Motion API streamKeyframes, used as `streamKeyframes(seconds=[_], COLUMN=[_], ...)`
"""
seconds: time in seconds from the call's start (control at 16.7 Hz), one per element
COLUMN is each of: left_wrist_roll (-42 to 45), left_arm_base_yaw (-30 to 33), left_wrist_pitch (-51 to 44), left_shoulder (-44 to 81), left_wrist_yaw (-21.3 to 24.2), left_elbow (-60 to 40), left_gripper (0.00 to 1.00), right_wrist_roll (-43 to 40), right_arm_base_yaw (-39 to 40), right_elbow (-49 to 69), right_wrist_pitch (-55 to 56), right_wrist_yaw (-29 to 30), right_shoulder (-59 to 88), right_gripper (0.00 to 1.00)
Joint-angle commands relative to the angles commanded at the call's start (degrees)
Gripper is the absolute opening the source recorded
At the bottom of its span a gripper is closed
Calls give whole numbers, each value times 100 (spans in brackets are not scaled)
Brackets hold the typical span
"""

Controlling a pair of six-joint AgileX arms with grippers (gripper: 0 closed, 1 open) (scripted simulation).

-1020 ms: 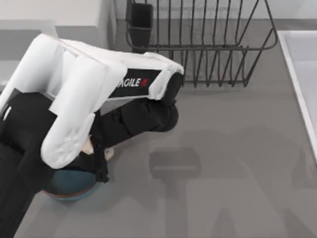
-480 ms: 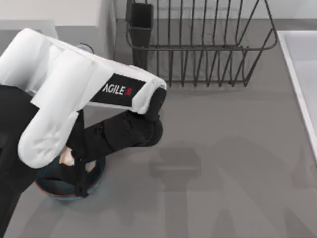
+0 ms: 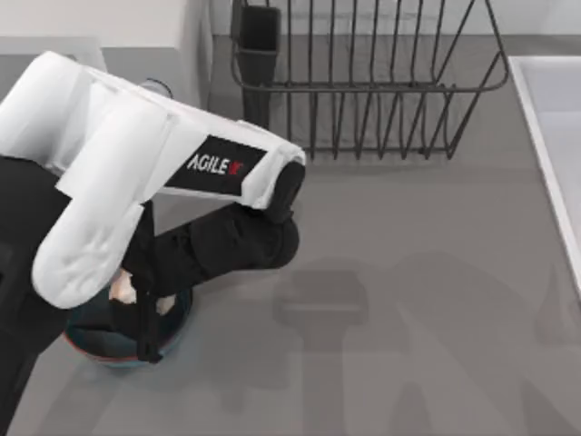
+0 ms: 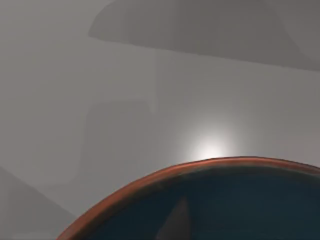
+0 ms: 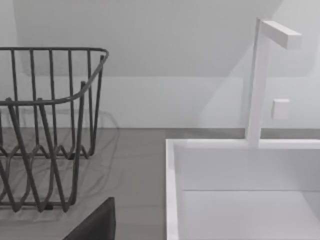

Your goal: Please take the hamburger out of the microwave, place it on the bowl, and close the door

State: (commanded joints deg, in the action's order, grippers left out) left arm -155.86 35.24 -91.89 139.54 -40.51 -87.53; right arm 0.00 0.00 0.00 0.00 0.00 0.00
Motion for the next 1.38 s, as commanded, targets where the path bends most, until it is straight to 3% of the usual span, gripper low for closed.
streamKeyframes(seconds=[0.54,1.14,1.38], left_wrist_roll=[0,-45,497], left_arm_base_yaw=[0,151,80], left_wrist_pitch=[0,-67,446], left_shoulder=[0,-215,-780], left_wrist_yaw=[0,-24,290], left_elbow=[0,-110,289], left_gripper=[98,100,100], right_wrist_roll=[0,0,0], right_arm_base_yaw=[0,0,0], right_elbow=[0,0,0], right_wrist_pitch=[0,0,0], right_wrist_yaw=[0,0,0], right_shoulder=[0,0,0], right_gripper=[100,100,100])
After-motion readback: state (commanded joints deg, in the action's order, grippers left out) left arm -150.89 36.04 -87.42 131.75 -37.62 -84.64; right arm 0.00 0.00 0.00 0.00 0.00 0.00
